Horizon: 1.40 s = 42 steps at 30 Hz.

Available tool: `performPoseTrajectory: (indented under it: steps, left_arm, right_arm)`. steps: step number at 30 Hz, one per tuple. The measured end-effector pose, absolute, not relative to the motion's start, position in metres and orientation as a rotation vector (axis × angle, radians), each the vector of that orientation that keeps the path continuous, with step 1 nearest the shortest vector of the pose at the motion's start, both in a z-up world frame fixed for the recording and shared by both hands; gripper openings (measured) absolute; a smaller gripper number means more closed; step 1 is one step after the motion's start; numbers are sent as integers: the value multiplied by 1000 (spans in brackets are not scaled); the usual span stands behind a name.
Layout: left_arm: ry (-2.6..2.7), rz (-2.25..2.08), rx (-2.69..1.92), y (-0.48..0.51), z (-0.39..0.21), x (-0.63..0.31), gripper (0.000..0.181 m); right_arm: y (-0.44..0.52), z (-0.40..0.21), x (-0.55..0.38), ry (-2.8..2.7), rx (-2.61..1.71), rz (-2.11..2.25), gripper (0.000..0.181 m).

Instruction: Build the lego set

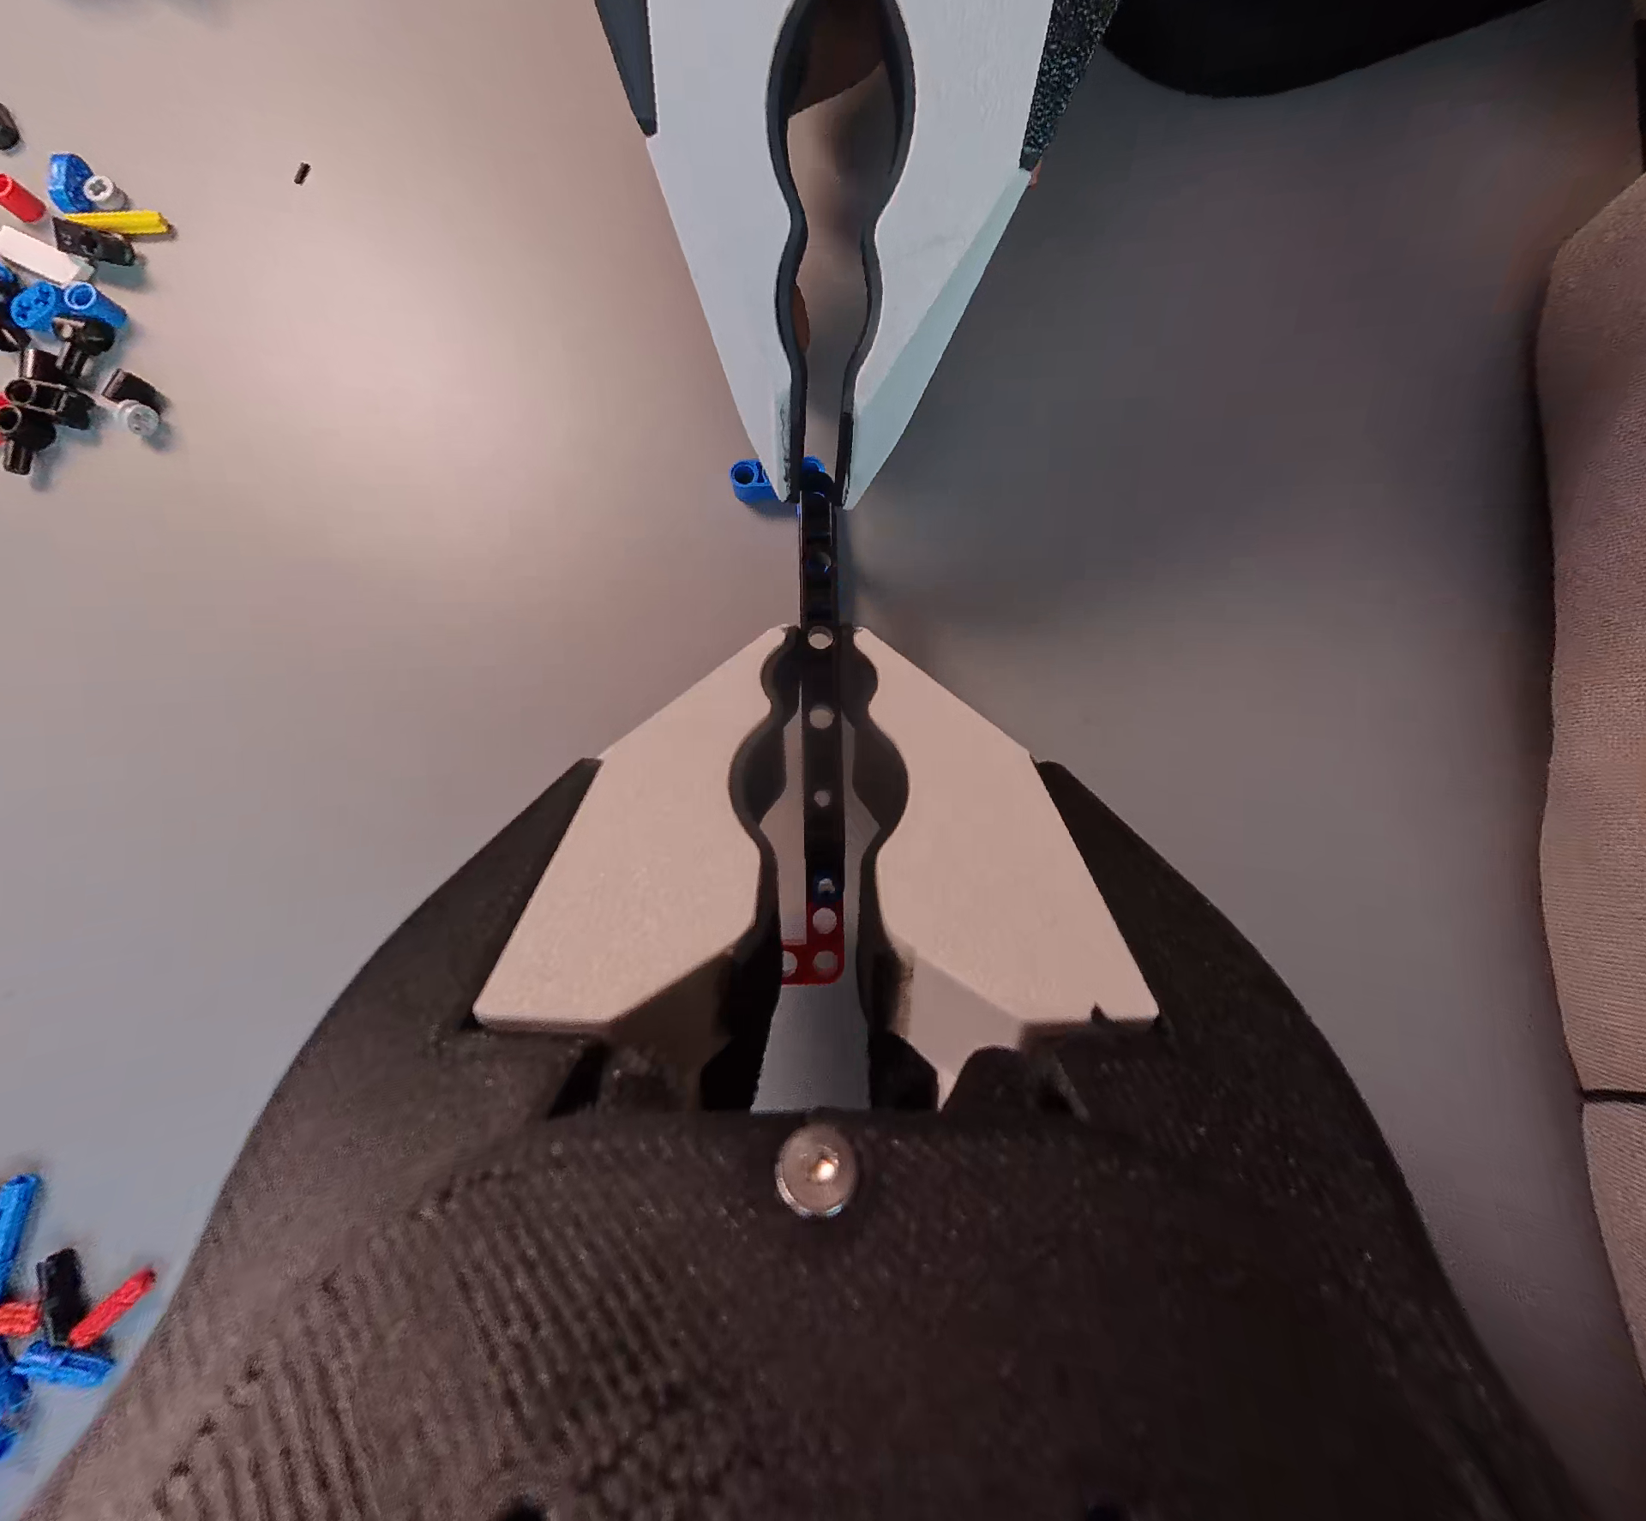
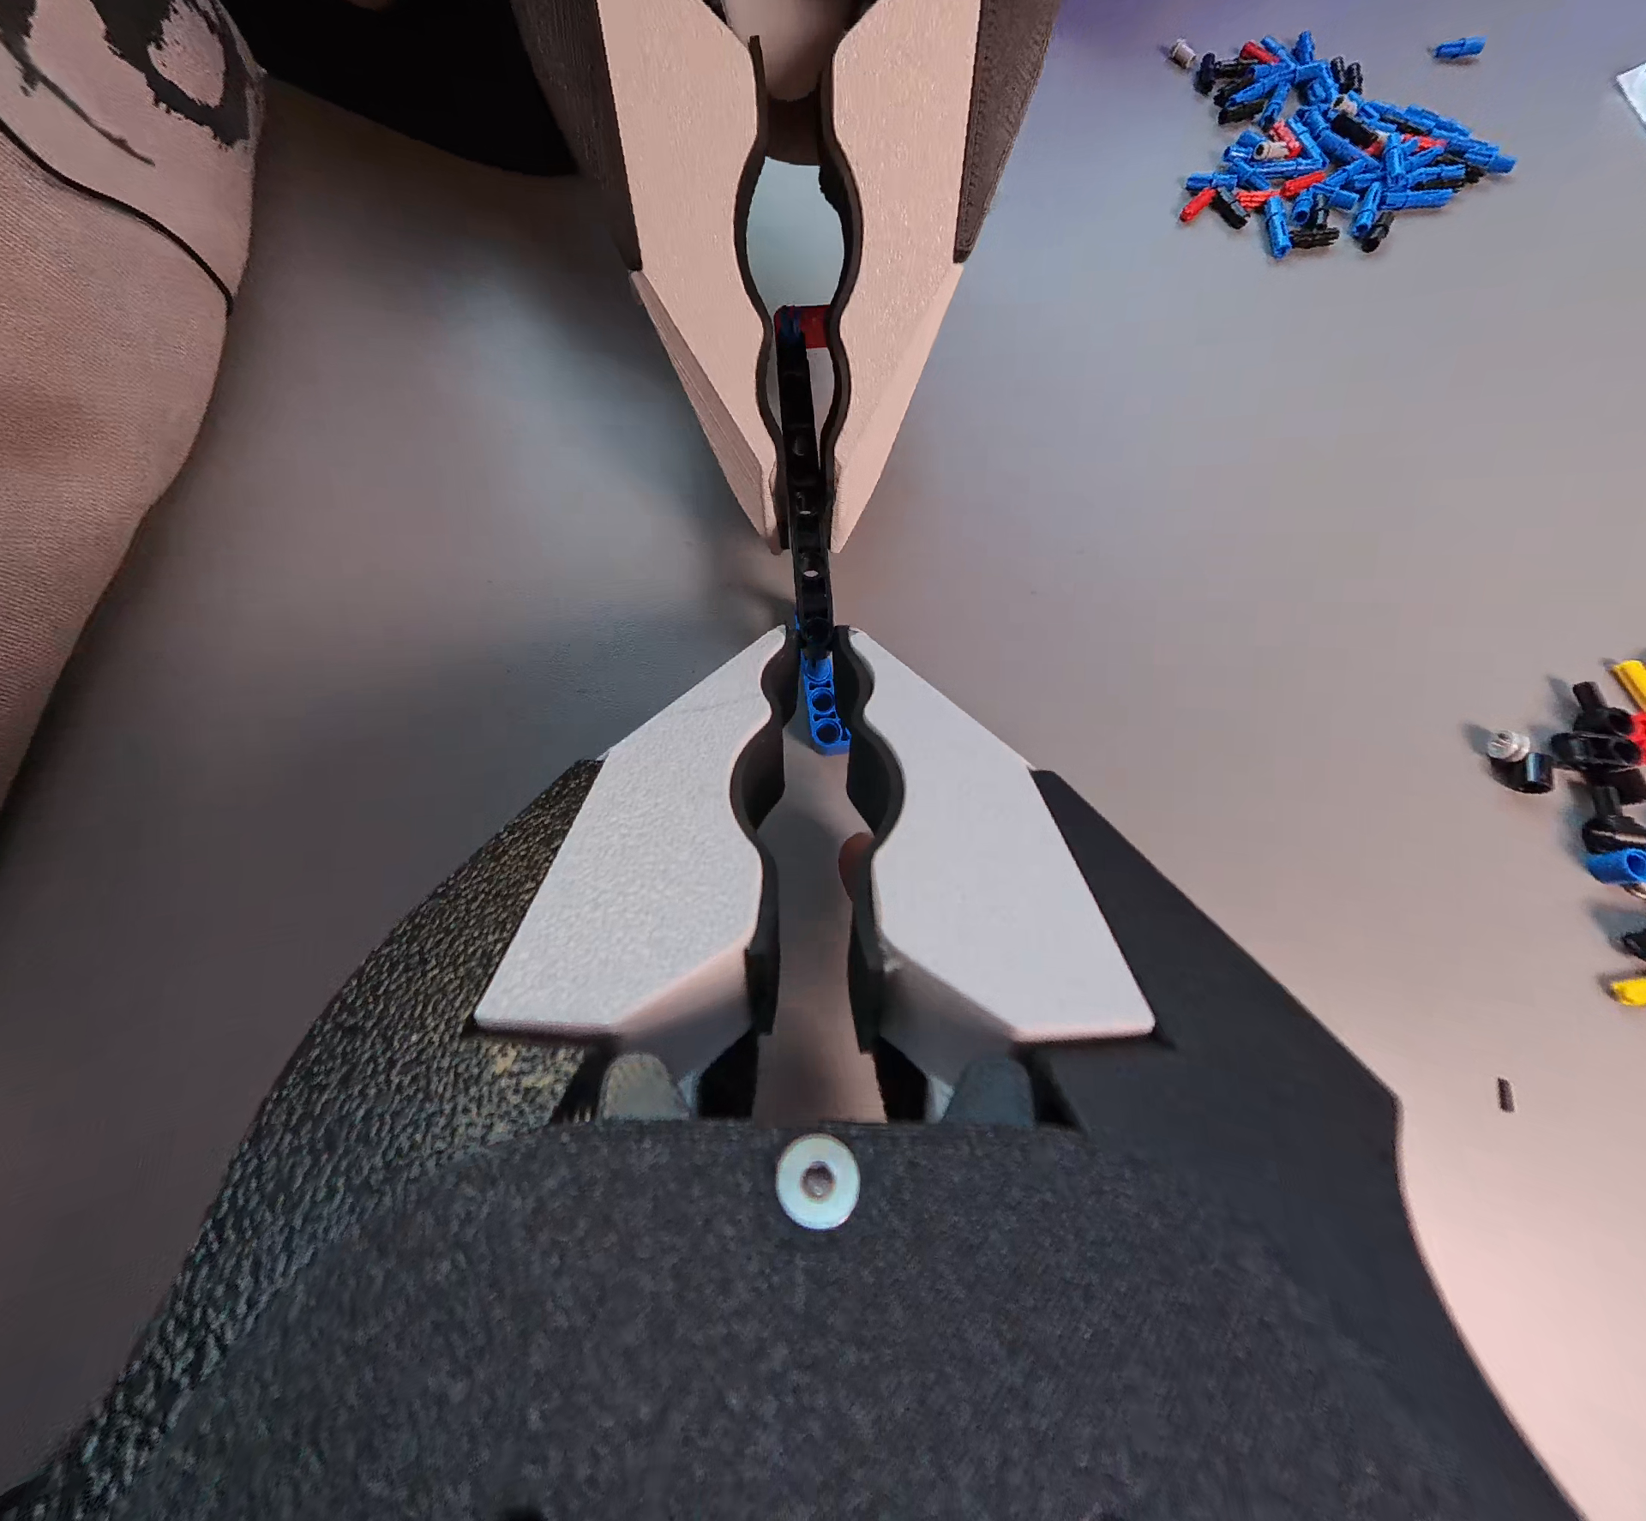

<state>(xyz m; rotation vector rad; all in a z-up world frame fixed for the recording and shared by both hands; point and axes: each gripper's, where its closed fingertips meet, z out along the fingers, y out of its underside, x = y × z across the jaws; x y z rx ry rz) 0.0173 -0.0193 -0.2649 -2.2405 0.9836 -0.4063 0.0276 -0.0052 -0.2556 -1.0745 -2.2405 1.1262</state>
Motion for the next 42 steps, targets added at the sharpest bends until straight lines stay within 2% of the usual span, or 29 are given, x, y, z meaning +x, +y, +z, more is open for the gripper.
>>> performPoseTrajectory:
  steps: [29, 42]
  left_arm:
    - [827, -387, -2258, -26, -266, 14, 6]
    - [949, -349, -2257, -30, -277, 15, 7]
  right_arm:
    - [-12, -256, 23, -2309, -941, 1231, 6]
    - [-15, -266, 25, -2241, -913, 1044, 6]
